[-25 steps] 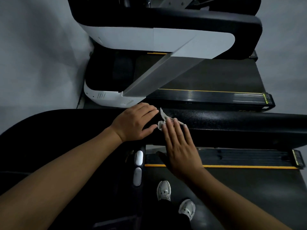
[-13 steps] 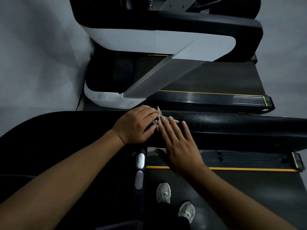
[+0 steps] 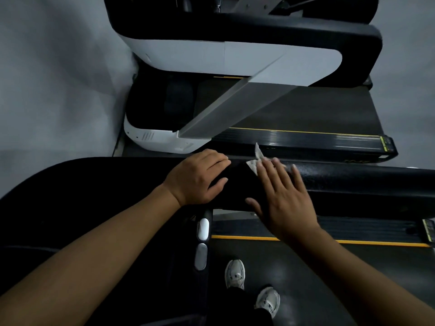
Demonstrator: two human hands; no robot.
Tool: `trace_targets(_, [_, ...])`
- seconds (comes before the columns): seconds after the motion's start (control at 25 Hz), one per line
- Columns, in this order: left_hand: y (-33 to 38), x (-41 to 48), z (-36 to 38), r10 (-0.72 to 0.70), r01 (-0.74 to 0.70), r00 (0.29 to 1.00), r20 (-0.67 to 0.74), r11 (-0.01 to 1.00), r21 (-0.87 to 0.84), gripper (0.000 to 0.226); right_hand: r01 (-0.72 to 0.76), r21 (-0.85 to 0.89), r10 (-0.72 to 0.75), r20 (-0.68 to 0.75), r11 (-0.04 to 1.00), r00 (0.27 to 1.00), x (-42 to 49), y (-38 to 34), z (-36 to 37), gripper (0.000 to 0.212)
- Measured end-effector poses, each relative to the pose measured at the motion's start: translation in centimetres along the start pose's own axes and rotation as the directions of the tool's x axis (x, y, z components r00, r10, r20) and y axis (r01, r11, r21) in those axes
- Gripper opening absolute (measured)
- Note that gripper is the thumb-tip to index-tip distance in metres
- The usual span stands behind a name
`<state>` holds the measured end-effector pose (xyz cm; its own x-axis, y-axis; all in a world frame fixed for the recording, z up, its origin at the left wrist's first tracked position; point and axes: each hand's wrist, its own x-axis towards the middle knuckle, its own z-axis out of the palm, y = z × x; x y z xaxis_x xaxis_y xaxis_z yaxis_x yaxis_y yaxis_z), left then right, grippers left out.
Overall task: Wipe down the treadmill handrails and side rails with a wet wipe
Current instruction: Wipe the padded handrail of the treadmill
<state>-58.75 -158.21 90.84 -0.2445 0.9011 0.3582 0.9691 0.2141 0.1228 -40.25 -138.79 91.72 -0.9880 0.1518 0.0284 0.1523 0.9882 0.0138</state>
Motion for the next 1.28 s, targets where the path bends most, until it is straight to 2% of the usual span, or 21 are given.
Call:
trace_targets(0.08, [0.0,0.2,-0.2,-0.007,0.007,1.0,0.007,1.0,-0.007,0.043,0.002,0.033,-0.004,0.05,0.999,0.999,1.3,-0.8,-0.3,0.086])
trace_targets(0.24, [0.1,0.2,-0.5,-0.014,0.014,1.0,0.004,0.999,-0.044,0.04,0.147,0.126,-0.165,0.146,0.981,0.975,5.7,-1.9,-1.4,0.089])
trace_targets(0.4, [0.1,0.2,-0.6,-0.032,0.031,0.999,-0.015,0.997,-0.073,0.031,0.125,0.129,-0.139,0.1,0.984,0.985,4.7,1.8,-1.7,0.085])
trace_targets(0.6, [0.3,0.4,-1.2,-0.018,0.018,1.0,-0.007,0.996,-0.09,0.028,0.252,0.202,-0.278,0.116,0.946,0.953,7.2,-2.3,-1.0,0.081])
trace_targets(0.68, [0.4,0.5,-1.3,-0.021,0.018,1.0,-0.023,0.996,-0.09,0.023,0.273,0.18,-0.289,0.067,0.945,0.955,6.2,-0.8,-0.8,0.079])
trace_targets(0.8, [0.6,0.5,-1.1,-0.012,0.01,0.999,-0.029,0.998,-0.068,0.016,0.235,0.103,-0.23,-0.058,0.967,0.972,2.6,2.0,0.4,0.078])
trace_targets(0.88, [0.4,0.6,-1.1,-0.01,0.009,1.0,-0.015,0.998,-0.066,0.016,0.211,0.084,-0.204,-0.09,0.974,0.975,2.3,0.1,1.0,0.079])
trace_targets(0.96, [0.2,0.5,-1.2,-0.014,0.014,1.0,0.002,0.998,-0.056,0.016,0.258,0.094,-0.247,-0.121,0.961,0.962,2.7,-3.0,1.5,0.078])
trace_targets(1.08, [0.2,0.6,-1.2,-0.019,0.019,1.0,0.002,0.997,-0.071,0.015,0.277,0.026,-0.268,-0.185,0.961,0.946,1.5,-2.3,2.2,0.073])
trace_targets(1.16, [0.3,0.5,-1.2,-0.013,0.013,1.0,-0.006,0.998,-0.064,0.015,0.234,0.013,-0.227,-0.2,0.972,0.953,-0.4,-0.9,2.4,0.074])
trace_targets(1.28, [0.2,0.6,-1.3,-0.015,0.015,1.0,-0.015,0.999,-0.035,0.014,0.211,0.005,-0.208,-0.148,0.978,0.967,0.0,-3.6,2.6,0.078])
